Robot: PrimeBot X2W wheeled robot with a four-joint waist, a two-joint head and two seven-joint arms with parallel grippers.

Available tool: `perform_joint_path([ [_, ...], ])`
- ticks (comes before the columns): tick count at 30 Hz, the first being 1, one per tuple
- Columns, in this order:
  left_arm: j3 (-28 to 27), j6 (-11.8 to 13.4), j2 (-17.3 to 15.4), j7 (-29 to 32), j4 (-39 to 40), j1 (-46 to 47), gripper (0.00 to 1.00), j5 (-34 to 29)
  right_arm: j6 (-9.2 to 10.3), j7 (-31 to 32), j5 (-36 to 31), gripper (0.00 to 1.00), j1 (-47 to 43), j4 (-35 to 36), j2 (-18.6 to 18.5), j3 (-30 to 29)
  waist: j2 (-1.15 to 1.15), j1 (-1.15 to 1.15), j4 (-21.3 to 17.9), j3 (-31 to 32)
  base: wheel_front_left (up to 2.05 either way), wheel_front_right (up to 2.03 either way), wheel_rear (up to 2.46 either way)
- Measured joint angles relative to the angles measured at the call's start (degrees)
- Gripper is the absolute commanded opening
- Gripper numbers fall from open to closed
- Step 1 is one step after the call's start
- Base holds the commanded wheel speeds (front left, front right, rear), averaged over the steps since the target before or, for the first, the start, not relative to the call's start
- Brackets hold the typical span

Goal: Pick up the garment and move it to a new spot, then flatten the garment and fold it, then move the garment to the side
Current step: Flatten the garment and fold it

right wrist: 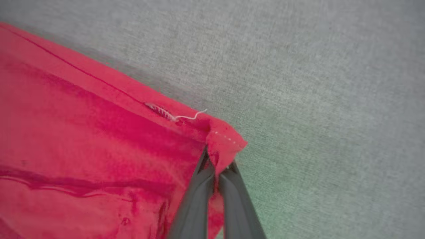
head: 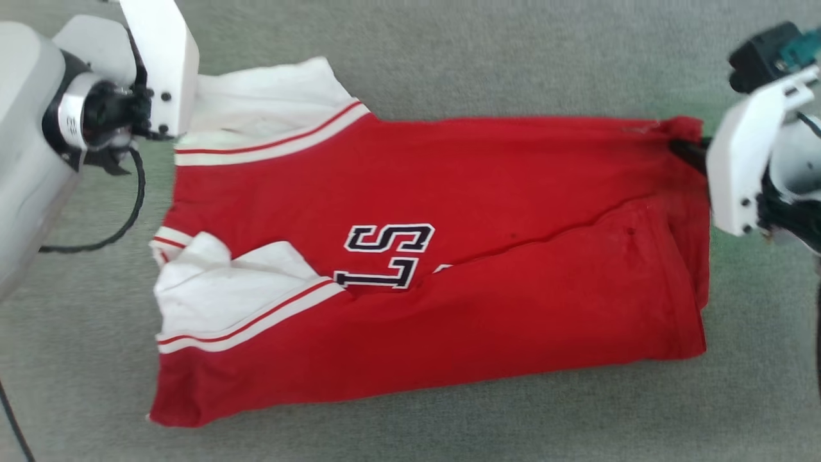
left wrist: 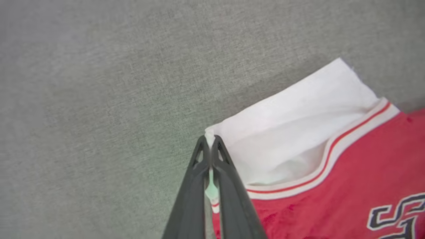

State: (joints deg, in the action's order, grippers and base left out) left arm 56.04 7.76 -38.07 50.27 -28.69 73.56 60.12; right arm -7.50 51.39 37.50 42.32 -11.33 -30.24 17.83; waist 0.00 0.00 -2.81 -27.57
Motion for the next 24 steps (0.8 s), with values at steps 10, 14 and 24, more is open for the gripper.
perform_joint_path([
  [10,-0.1,5.7,-7.7,1.5,17.8,-6.5,0.0,0.9,0.0,3.4,-0.1,0.0,-10.6,13.0,-2.5,-7.4,0.0,0.0,2.8,5.0,0.0,0.0,0.0],
  [14,0.2,9.2,-11.3,2.3,27.5,-10.3,0.0,1.4,0.0,6.5,0.3,0.0,-16.2,18.8,-2.8,-10.5,0.0,0.0,4.0,6.5,0.0,0.0,0.0],
  [24,3.3,17.5,-18.1,3.7,45.8,-20.7,0.0,1.9,0.0,12.1,1.0,0.0,-29.7,26.8,0.2,-18.3,0.0,0.0,5.4,7.3,0.0,0.0,0.0],
])
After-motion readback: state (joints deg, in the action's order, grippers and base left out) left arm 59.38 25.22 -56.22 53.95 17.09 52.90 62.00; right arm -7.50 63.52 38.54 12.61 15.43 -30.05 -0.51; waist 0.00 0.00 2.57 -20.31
